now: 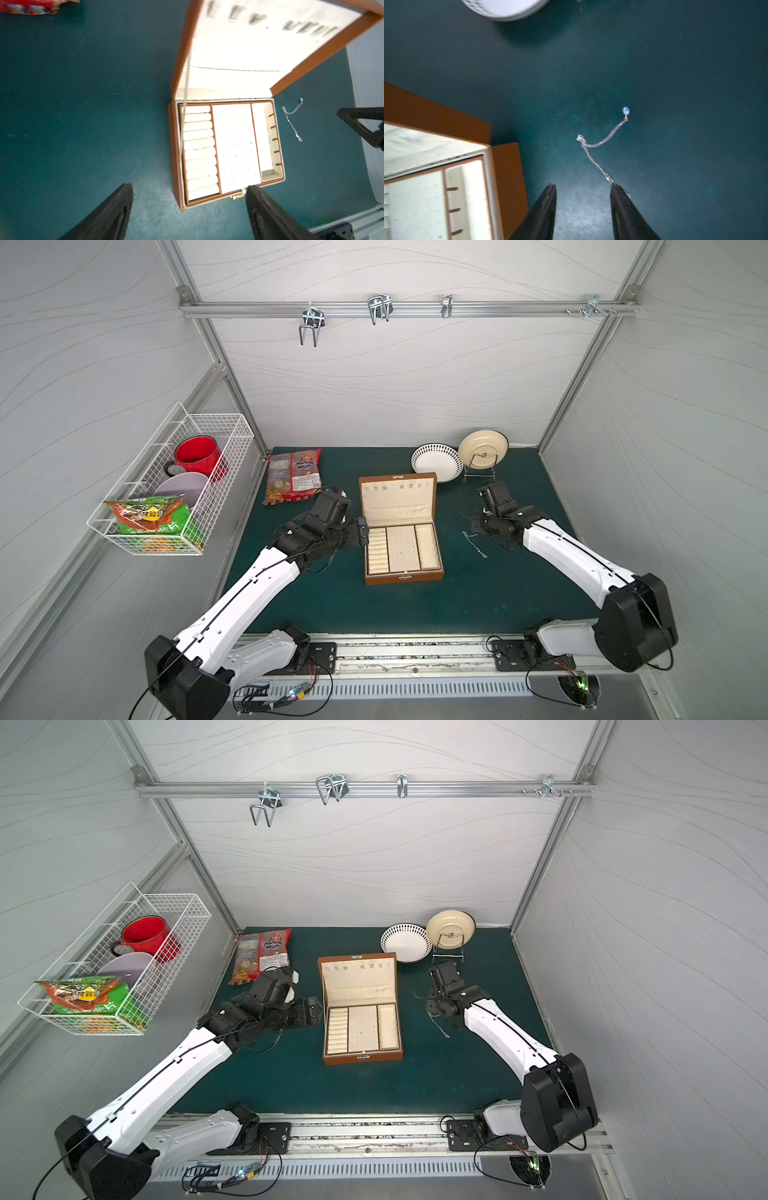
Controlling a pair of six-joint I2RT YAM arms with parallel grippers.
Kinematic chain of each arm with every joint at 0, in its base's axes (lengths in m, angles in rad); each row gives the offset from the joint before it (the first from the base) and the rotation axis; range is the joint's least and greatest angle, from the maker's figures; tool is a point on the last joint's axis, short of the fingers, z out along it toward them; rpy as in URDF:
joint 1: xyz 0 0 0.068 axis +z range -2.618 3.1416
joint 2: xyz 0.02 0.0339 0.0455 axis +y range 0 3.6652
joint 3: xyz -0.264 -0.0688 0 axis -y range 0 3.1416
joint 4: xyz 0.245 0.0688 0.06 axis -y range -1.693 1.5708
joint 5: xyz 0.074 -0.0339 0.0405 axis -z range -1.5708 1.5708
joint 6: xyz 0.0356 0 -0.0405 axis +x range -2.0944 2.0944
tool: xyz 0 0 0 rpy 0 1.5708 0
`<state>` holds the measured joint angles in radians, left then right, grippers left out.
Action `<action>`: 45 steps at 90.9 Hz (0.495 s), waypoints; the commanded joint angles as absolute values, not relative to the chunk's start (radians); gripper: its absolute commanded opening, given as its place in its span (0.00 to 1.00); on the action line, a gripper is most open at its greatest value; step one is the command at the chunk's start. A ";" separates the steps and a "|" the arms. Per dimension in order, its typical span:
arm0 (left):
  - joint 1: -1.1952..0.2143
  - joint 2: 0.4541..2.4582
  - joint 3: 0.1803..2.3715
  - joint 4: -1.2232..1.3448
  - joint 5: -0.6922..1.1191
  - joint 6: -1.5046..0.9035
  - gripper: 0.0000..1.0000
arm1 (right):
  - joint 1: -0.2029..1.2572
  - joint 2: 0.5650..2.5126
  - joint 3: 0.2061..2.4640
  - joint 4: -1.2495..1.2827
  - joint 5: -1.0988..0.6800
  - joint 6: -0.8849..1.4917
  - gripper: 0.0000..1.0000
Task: Put jewelry chain into jewelry box
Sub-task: Pick up the necklace from the center of the board.
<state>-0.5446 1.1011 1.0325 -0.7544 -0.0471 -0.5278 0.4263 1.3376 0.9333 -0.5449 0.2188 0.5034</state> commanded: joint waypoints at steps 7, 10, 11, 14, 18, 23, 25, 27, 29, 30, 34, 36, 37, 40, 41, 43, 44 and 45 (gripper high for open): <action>-0.614 1.155 1.091 -0.696 -0.052 -0.523 0.90 | 0.329 1.304 0.841 -0.556 0.076 0.457 0.48; -0.620 1.161 1.091 -0.694 -0.050 -0.523 0.90 | 0.322 1.315 0.837 -0.552 0.069 0.456 0.48; -0.622 1.163 1.091 -0.694 -0.050 -0.523 0.90 | 0.321 1.319 0.836 -0.551 0.067 0.455 0.48; -0.626 1.166 1.094 -0.693 -0.049 -0.523 0.90 | 0.322 1.335 0.838 -0.549 0.065 0.452 0.48; -0.628 1.169 1.093 -0.695 -0.046 -0.523 0.90 | 0.320 1.364 0.838 -0.550 0.068 0.453 0.48; -0.630 1.171 1.093 -0.694 -0.042 -0.523 0.90 | 0.319 1.399 0.832 -0.548 0.079 0.453 0.48; -0.630 1.170 1.091 -0.695 -0.041 -0.522 0.90 | 0.319 1.411 0.828 -0.542 0.083 0.457 0.48; -0.632 1.169 1.091 -0.695 -0.040 -0.522 0.90 | 0.319 1.421 0.822 -0.535 0.086 0.461 0.48; -0.632 1.167 1.088 -0.695 -0.040 -0.522 0.90 | 0.318 1.428 0.818 -0.525 0.085 0.466 0.48; -0.632 1.166 1.086 -0.695 -0.040 -0.522 0.90 | 0.318 1.431 0.816 -0.519 0.084 0.467 0.48; -0.632 1.163 1.082 -0.698 -0.040 -0.520 0.90 | 0.319 1.446 0.807 -0.502 0.079 0.470 0.48; -0.632 1.160 1.079 -0.698 -0.039 -0.520 0.90 | 0.319 1.453 0.806 -0.495 0.074 0.471 0.48; -0.632 1.158 1.078 -0.698 -0.040 -0.520 0.90 | 0.319 1.456 0.806 -0.493 0.072 0.472 0.48; -0.632 1.155 1.073 -0.696 -0.041 -0.520 0.90 | 0.319 1.466 0.807 -0.489 0.062 0.472 0.48; -0.632 1.153 1.070 -0.695 -0.043 -0.520 0.90 | 0.319 1.469 0.808 -0.486 0.059 0.472 0.48; -0.632 1.150 1.068 -0.694 -0.044 -0.521 0.91 | 0.319 1.474 0.808 -0.484 0.055 0.471 0.49; -0.632 1.149 1.066 -0.695 -0.043 -0.520 0.91 | 0.319 1.478 0.808 -0.484 0.051 0.471 0.49; -0.632 1.149 1.065 -0.695 -0.043 -0.520 0.91 | 0.321 1.481 0.809 -0.483 0.049 0.471 0.49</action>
